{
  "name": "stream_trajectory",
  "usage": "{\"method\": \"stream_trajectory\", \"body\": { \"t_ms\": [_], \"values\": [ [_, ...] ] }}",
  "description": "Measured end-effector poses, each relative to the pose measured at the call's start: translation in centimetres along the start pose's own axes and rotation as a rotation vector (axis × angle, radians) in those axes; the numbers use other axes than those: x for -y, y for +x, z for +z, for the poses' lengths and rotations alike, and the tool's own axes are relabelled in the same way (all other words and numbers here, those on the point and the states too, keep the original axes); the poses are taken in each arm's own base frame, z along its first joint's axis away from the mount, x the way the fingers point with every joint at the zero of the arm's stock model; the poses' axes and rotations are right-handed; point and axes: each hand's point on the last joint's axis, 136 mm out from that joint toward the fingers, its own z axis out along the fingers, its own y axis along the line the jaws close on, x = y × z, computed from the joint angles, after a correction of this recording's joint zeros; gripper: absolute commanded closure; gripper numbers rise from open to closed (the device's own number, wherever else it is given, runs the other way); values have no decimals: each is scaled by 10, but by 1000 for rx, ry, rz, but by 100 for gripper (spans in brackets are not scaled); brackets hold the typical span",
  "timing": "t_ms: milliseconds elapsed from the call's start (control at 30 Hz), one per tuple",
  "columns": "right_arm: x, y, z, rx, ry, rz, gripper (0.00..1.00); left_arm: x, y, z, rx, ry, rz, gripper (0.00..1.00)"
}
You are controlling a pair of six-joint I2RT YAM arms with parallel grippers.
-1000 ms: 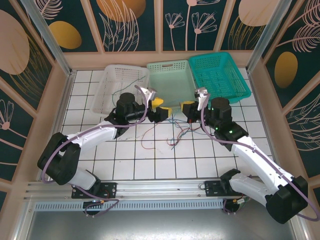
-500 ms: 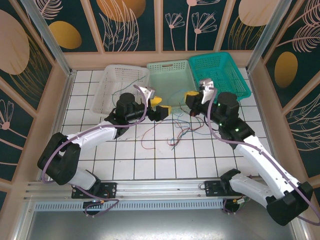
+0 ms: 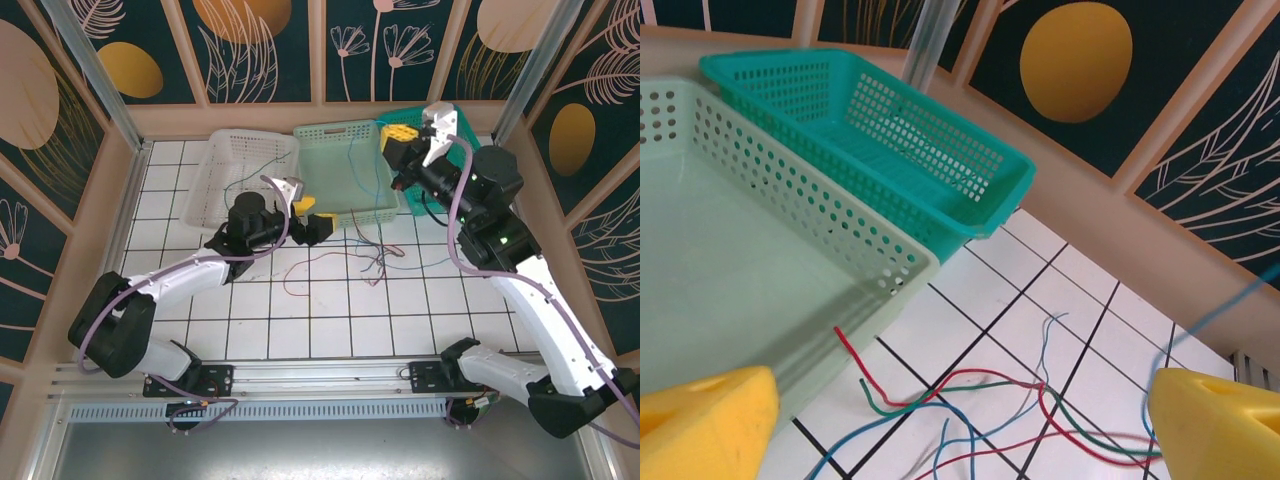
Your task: Untangle the cables
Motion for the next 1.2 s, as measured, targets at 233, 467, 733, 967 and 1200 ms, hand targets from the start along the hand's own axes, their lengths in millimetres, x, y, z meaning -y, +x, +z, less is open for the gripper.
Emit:
{"method": "stream_trajectory", "body": {
  "t_ms": [233,467,733,967,1200],
  "values": [
    [-2,5,13,-21,-31,6,100,8,1,0,-6,47,3,9],
    [0,34,20,-80,-36,43,100,37,32,16,-84,184,-6,11],
    [2,48,26,-88,-36,79,100,82,111,49,-280,287,-36,14],
    [3,46,28,-65,-36,108,100,68,128,78,-336,183,-45,15],
    [0,36,28,-26,-50,135,100,51,162,103,-432,96,-60,26]
  ]
}}
